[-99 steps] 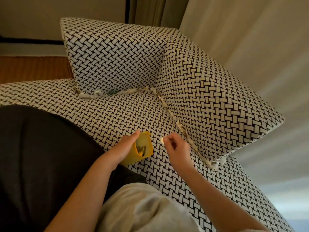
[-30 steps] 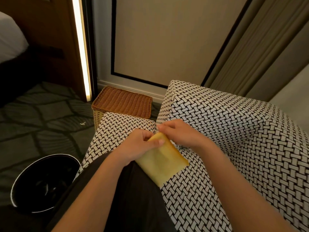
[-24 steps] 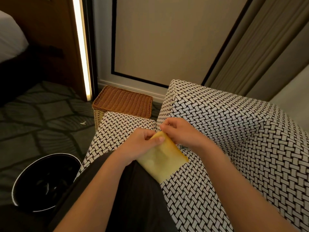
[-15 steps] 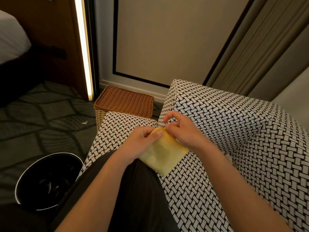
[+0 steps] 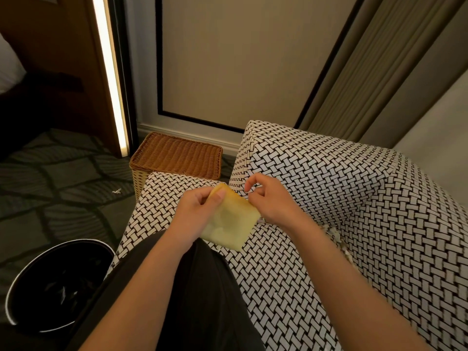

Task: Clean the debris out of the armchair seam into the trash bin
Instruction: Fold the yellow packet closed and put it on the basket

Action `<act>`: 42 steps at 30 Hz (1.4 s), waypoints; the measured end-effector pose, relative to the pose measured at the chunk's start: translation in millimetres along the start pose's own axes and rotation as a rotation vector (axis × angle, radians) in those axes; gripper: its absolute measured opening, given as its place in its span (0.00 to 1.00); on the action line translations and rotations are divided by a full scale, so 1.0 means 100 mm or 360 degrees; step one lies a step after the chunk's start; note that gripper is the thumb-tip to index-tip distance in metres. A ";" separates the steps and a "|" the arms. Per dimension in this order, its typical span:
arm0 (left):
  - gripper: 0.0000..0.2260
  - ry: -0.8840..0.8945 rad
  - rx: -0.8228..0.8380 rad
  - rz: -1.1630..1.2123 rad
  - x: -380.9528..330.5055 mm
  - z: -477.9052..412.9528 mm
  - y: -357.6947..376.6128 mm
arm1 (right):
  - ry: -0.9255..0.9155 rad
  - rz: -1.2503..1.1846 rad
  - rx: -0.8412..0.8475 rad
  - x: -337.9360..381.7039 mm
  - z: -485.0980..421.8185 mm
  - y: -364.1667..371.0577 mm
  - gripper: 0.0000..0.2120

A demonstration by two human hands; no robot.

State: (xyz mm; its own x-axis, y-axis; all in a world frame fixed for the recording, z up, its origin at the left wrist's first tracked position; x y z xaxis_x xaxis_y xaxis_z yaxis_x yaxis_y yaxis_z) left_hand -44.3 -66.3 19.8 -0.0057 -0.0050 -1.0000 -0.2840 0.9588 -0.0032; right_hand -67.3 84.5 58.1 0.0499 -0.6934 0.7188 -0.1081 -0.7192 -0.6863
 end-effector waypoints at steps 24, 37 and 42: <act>0.09 -0.0202 -0.0099 0.0423 0.00 -0.01 -0.11 | 0.0782 -0.0707 0.0424 -0.31 0.17 -0.01 0.18; 0.09 -0.0162 -0.0181 0.0349 0.03 -0.07 -0.14 | 0.1163 -0.1568 0.0073 -0.14 0.03 0.36 0.16; 0.12 -0.0586 -0.0338 0.0823 0.16 -0.19 -0.21 | 0.0615 -0.0948 -0.0053 -0.01 -0.10 0.49 0.04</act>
State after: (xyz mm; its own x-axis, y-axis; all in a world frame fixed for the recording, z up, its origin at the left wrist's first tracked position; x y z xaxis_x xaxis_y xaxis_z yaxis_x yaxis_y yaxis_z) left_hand -56.5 -92.0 4.4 0.1254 0.5737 -0.8094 -0.5153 0.7348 0.4411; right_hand -83.0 50.1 25.0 -0.2453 -0.1131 0.9628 -0.2029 -0.9652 -0.1651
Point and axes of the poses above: each hand's wrist, its own z-axis away from the middle knuckle, its own y-axis out of the palm, x = y × z, the point moved 6 cm from there along -z, towards the middle knuckle, and after that the axes turned 14 degrees about -x, right-handed, at the moved point
